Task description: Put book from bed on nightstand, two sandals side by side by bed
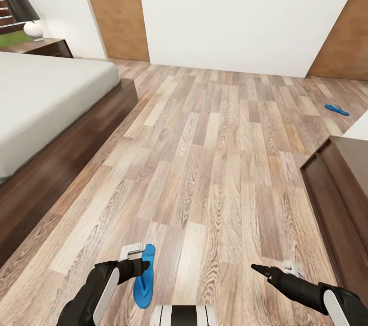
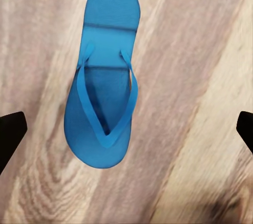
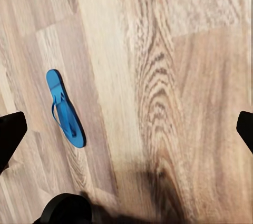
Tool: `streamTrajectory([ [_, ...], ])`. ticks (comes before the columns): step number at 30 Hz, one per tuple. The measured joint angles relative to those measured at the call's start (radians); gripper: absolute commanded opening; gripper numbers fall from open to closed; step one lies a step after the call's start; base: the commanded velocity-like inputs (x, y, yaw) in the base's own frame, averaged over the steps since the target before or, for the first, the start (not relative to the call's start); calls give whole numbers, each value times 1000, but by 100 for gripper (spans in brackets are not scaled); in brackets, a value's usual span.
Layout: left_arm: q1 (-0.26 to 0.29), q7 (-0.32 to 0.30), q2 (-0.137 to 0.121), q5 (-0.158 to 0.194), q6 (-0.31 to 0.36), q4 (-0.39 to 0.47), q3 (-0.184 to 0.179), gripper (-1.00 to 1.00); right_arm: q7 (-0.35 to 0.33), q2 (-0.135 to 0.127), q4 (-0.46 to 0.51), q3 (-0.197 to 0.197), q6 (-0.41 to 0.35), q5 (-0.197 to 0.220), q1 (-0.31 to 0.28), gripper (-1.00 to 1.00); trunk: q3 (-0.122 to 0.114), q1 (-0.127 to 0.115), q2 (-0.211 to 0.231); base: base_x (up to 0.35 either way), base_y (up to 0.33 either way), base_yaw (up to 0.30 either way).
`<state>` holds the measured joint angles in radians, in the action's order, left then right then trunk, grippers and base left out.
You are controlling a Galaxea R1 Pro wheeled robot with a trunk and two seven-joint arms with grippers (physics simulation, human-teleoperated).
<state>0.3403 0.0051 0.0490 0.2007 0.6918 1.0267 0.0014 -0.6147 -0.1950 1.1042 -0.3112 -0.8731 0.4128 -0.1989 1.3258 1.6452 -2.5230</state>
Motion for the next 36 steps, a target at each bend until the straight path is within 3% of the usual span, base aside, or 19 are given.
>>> streamTrajectory([
  [30, 0, -3, 0, 3, 0, 0, 0, 100, 0, 0, 0, 0, 0, 0, 0, 100, 116, 13, -7, 0, 0, 0],
  [36, 0, -6, -1, 6, 0, 0, 1, 100, 0, 0, 0, 0, 0, 0, 0, 100, 116, 13, -7, 0, 0, 0],
])
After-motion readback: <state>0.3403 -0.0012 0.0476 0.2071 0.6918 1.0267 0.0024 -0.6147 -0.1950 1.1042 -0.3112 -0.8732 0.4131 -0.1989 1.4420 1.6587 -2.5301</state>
